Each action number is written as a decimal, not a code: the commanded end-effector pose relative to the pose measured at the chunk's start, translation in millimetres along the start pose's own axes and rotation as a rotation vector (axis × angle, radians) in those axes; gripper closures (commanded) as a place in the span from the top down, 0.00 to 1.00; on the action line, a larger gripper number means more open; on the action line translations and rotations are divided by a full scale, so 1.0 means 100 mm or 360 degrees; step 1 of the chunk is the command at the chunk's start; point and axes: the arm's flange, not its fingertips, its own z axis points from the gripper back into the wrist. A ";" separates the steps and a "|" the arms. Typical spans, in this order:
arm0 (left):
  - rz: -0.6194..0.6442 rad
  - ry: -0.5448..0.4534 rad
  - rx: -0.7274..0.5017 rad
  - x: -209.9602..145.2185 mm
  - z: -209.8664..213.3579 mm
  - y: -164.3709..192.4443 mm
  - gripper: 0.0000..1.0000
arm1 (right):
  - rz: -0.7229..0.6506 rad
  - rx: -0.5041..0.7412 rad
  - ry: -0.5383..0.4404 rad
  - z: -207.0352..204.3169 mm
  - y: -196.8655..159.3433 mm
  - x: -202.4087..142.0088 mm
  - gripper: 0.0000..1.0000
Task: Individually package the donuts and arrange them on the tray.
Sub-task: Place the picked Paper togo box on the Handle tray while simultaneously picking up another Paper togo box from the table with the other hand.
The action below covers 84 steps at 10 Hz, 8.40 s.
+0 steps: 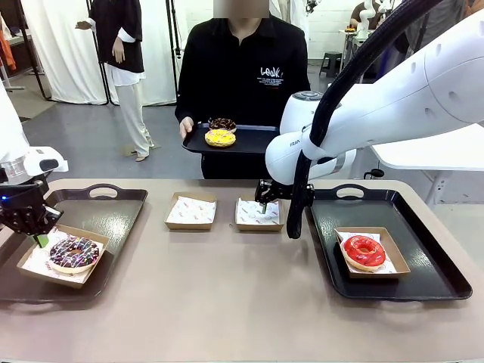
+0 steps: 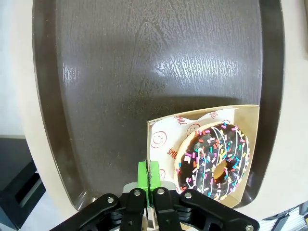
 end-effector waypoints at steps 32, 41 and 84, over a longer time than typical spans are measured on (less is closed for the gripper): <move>0.0204 -0.0202 -0.2056 -0.48 0.54 2.59 0.98 | 0.0018 -0.0125 0.0133 1.87 0.11 0.65 0.00; 0.0313 -0.0167 -0.2007 -0.51 0.39 2.68 0.98 | 0.0003 -0.0123 0.0139 1.74 0.10 0.63 0.00; -0.0217 -0.0290 -0.0088 1.41 0.12 -2.11 0.99 | -0.0045 -0.0057 0.0186 1.21 -2.51 0.28 0.01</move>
